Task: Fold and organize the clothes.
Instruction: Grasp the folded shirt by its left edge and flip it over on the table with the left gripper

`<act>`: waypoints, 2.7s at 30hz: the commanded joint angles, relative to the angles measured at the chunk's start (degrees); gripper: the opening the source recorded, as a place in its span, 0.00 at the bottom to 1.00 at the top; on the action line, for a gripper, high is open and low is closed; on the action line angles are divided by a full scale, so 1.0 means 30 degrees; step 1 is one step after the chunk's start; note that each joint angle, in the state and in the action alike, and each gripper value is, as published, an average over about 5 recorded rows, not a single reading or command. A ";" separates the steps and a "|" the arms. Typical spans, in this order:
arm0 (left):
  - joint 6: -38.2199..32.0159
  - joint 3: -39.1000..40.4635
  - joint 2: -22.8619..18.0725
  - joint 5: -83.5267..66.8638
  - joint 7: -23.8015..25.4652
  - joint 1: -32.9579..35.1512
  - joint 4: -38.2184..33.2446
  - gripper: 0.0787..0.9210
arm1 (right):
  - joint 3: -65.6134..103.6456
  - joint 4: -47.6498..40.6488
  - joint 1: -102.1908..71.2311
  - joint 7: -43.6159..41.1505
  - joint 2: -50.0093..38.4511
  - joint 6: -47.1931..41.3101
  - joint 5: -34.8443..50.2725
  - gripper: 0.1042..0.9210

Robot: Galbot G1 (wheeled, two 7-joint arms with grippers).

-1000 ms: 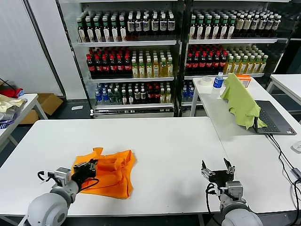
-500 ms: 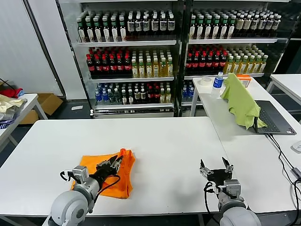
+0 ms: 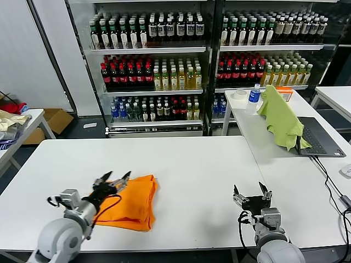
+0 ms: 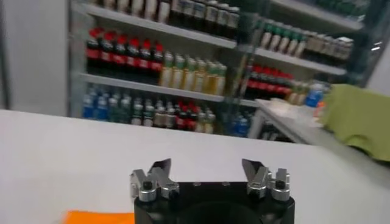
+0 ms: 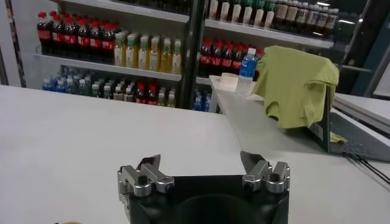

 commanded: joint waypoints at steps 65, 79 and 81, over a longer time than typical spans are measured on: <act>0.1964 -1.3520 0.6374 0.7955 0.5947 0.5113 0.4385 0.03 | 0.1268 -0.0898 0.0949 -0.0331 0.0241 0.0199 -0.0253 0.88; 0.1922 0.4429 -0.1043 0.2858 -0.1469 0.3749 -0.5787 0.03 | 0.1147 -0.1336 0.1057 -0.0450 0.0697 0.0327 -0.0596 0.88; 0.1899 0.4113 -0.1029 0.2282 -0.1399 0.2840 -0.5424 0.03 | 0.1351 -0.1348 0.0875 -0.0487 0.0614 0.0368 -0.0588 0.88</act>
